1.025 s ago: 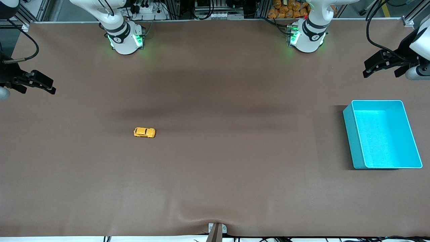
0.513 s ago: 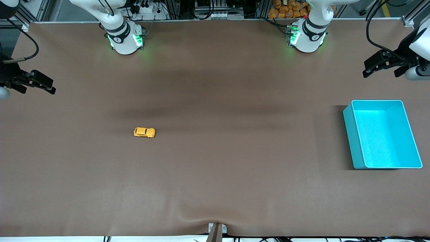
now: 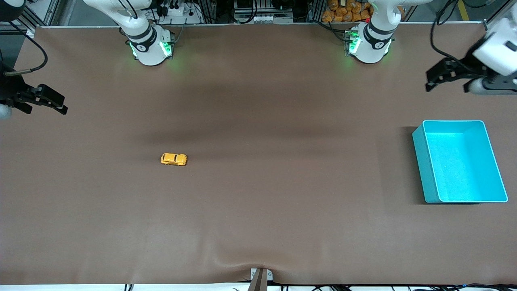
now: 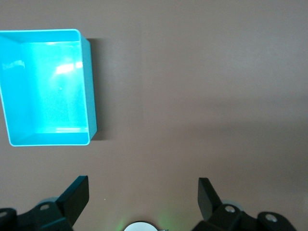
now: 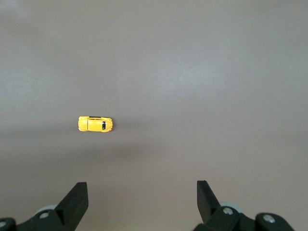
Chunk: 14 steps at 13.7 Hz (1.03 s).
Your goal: Wind and store yellow beetle car
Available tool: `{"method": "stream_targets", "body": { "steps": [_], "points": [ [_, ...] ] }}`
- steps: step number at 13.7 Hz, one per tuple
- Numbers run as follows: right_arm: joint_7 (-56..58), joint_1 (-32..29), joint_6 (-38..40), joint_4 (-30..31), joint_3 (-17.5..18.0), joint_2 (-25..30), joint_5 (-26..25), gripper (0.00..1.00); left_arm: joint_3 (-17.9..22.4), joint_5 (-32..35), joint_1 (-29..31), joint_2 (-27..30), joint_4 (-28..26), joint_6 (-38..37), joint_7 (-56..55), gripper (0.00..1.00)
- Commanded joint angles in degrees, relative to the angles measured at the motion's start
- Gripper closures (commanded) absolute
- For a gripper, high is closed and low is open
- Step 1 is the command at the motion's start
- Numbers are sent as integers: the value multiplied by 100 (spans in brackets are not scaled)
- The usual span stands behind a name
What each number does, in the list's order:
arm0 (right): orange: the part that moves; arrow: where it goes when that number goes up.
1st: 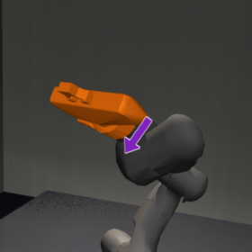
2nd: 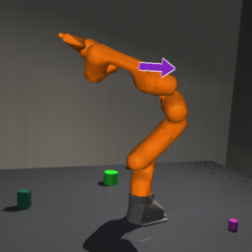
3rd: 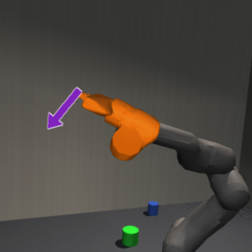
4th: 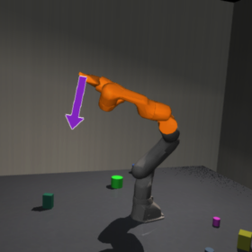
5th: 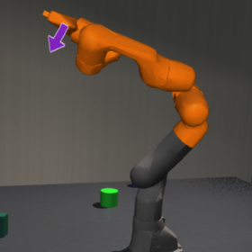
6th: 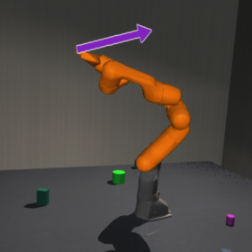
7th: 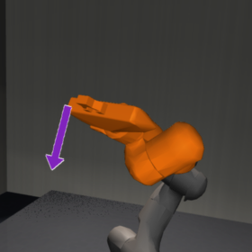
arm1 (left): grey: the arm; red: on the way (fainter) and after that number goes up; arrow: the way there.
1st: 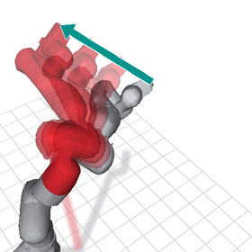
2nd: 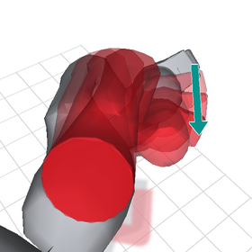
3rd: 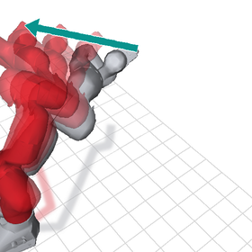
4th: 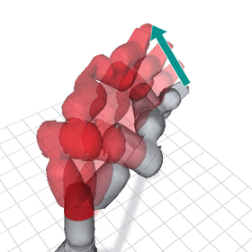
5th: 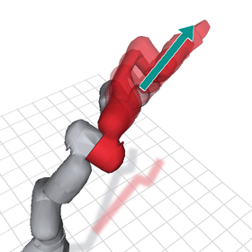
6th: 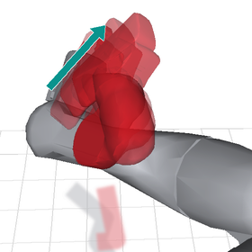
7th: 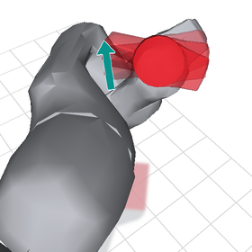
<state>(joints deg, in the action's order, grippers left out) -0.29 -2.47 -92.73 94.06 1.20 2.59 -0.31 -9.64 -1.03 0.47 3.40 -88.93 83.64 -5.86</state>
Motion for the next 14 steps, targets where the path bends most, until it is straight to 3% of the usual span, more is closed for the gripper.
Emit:
{"method": "stream_targets", "body": {
  "steps": [1, 14],
  "points": [
    [56, 72, 18, -125, -41, 22, -3, 0, -187, 67, 24, -6, 69, -103, -82, 0],
    [73, 63, 27, -274, -41, -66, -12, 0, -64, 120, 287, -24, 52, -94, -73, 0]
  ]
}}
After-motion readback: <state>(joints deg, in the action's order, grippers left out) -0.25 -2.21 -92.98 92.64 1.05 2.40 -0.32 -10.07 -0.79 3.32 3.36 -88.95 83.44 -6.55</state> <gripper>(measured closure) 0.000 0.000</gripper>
